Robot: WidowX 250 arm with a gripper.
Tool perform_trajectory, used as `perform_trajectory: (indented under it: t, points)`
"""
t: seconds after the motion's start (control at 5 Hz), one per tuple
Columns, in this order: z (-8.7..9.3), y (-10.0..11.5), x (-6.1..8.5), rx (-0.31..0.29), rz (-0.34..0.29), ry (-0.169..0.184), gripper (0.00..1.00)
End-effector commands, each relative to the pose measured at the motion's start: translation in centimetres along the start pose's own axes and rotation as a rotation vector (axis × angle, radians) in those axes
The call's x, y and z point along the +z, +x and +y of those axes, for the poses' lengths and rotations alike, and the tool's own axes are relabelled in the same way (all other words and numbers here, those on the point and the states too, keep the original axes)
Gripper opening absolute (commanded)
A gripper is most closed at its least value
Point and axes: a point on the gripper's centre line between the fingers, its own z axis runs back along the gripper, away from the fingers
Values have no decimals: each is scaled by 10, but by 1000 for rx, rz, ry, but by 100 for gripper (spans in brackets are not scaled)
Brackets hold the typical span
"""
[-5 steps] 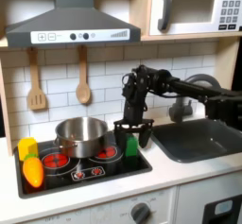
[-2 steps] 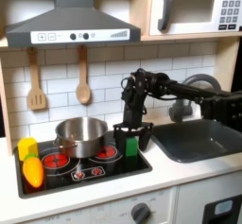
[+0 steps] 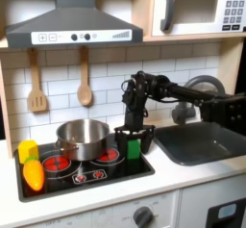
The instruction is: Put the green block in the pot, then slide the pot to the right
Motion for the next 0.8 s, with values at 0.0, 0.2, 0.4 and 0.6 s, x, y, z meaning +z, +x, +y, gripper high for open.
perform_trajectory:
  t: [0.0, 0.2, 0.4, 0.6]
  points:
    - [-2, 1, -1, -8, 11, -15, 100]
    - [-2, 0, -3, -4, 16, -22, 0]
    - [-3, 0, -2, -18, 6, -26, 0]
    - [-5, 0, 0, -24, -4, -30, 0]
